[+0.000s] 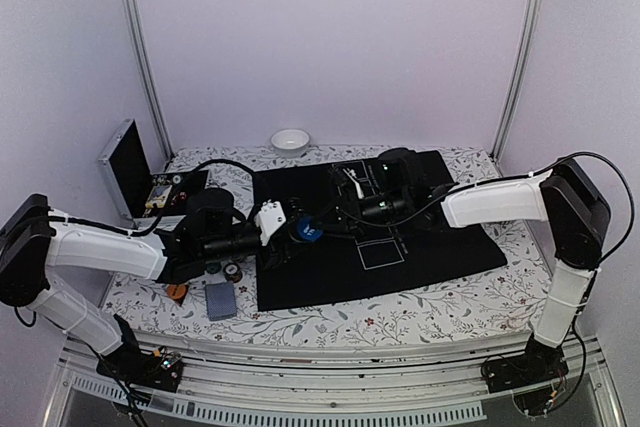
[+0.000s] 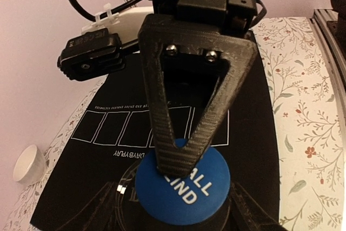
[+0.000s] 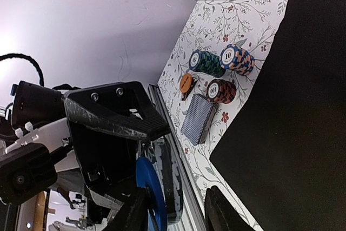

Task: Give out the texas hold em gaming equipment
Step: Adjust the small blind button and dealer button.

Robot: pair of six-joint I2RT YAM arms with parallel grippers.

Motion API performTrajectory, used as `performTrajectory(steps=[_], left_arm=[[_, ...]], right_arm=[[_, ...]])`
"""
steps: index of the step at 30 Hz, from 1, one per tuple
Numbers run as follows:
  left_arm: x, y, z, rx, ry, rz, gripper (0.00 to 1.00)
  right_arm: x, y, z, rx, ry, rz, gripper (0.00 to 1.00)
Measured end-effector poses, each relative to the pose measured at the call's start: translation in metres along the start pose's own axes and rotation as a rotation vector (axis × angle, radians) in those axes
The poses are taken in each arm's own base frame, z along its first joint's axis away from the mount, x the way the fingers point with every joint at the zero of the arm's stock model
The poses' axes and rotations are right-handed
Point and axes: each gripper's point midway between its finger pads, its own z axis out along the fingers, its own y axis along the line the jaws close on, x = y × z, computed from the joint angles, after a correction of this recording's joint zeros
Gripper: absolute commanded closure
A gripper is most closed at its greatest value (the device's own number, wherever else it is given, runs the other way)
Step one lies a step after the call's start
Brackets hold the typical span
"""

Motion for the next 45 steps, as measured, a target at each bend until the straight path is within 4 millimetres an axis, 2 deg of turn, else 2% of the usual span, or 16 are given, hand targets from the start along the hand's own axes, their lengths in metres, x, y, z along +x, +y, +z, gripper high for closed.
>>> performTrajectory(steps=[12,15,21,31,36,45], left_arm=[[0.005,0.010,0.000,-0.044,0.021,-0.006,0.68],[0.006,0.011,0.000,-0.051,0.024,-0.007,0.68],[0.010,0.013,0.002,-0.058,0.032,-0.009,0.69],[0.010,0.014,0.004,-0.058,0.017,-0.019,0.73],[0.010,0.014,0.005,-0.050,0.013,-0.037,0.76],[0.011,0.017,0.015,-0.051,0.032,-0.097,0.76]], right_arm=[[0.000,0.004,-0.004,0.005,0.006,0.003,0.80],[-0.001,0.004,-0.005,0.005,0.004,0.001,0.90],[-0.001,0.002,-0.007,0.005,0.010,0.030,0.97],[-0.003,0.001,-0.010,0.003,0.009,0.039,0.93],[-0.003,0.001,-0.011,-0.003,0.013,0.049,0.85],[-0.007,-0.004,-0.014,0.004,0.003,0.057,0.82]])
